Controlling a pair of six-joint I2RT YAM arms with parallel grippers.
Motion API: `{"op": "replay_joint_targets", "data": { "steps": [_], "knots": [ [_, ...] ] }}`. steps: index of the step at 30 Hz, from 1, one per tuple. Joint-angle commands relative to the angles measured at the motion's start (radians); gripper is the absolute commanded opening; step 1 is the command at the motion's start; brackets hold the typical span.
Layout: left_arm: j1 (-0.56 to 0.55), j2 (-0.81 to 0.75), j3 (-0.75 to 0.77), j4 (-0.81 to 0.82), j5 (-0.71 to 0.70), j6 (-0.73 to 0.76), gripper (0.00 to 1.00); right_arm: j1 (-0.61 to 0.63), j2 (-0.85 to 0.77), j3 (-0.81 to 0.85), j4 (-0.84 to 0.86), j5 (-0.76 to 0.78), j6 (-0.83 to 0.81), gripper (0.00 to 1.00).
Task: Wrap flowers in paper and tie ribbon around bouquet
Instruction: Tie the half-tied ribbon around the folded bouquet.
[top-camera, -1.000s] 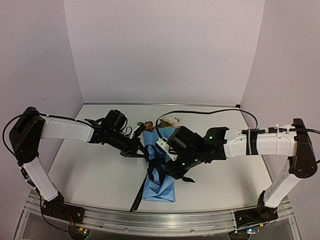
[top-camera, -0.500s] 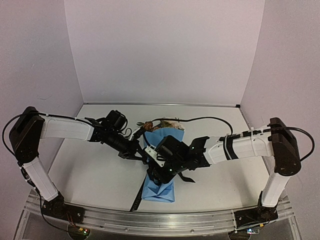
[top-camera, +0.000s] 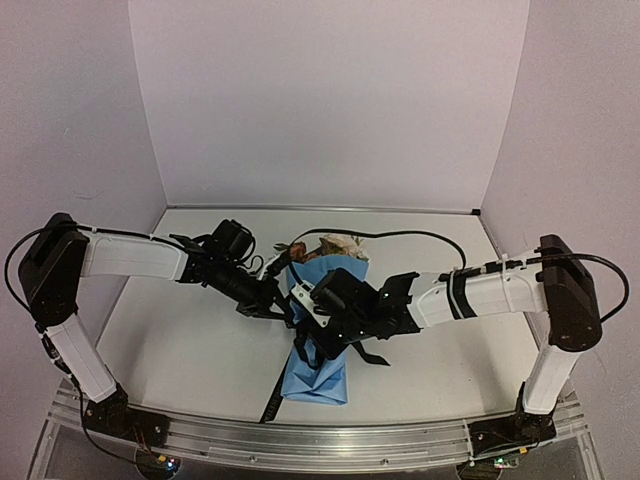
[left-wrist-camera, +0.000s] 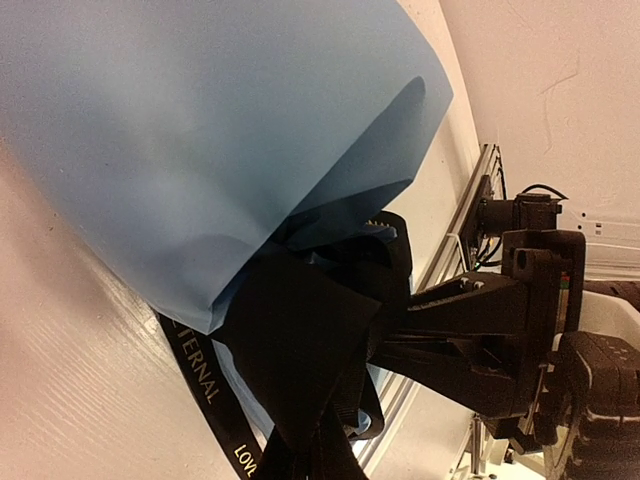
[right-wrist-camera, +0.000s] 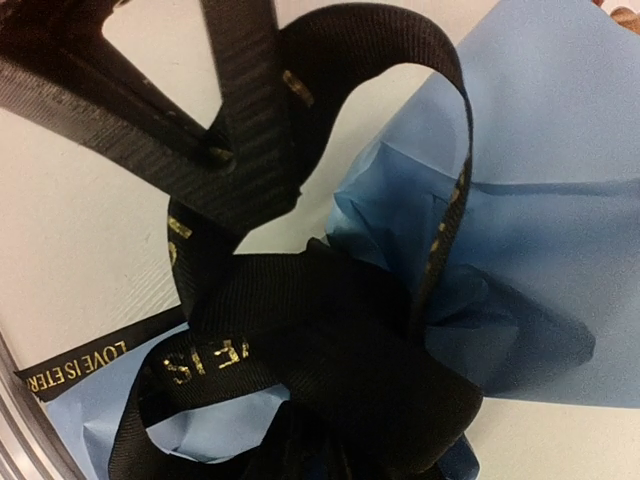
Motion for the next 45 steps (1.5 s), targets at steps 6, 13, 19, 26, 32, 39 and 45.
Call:
{"op": "replay_joint_targets", "data": {
  "steps": [6, 13, 19, 26, 32, 39, 45],
  "knots": [
    [0.008, -0.004, 0.047, 0.01, -0.053, -0.021, 0.0, -0.001, -0.097, 0.045, -0.16, 0.001, -0.023, 0.0],
    [0.014, 0.007, 0.049, 0.017, -0.066, -0.035, 0.0, -0.002, -0.141, 0.09, -0.324, 0.026, -0.03, 0.0],
    [0.014, 0.02, 0.059, 0.013, -0.013, -0.013, 0.0, -0.002, -0.139, 0.087, -0.318, -0.123, -0.048, 0.2],
    [0.014, 0.025, 0.071, -0.034, 0.09, 0.036, 0.0, 0.0, -0.114, 0.063, -0.16, -0.251, -0.046, 0.29],
    [0.016, 0.029, 0.077, -0.072, 0.115, 0.058, 0.0, 0.003, -0.071, 0.056, -0.085, -0.282, -0.057, 0.34],
    [0.016, 0.033, 0.086, -0.113, 0.146, 0.087, 0.0, 0.018, -0.036, 0.014, -0.011, -0.281, -0.074, 0.36],
    [0.016, 0.039, 0.085, -0.107, 0.147, 0.079, 0.0, 0.047, -0.014, 0.016, -0.021, -0.204, -0.101, 0.34]
  ]
}}
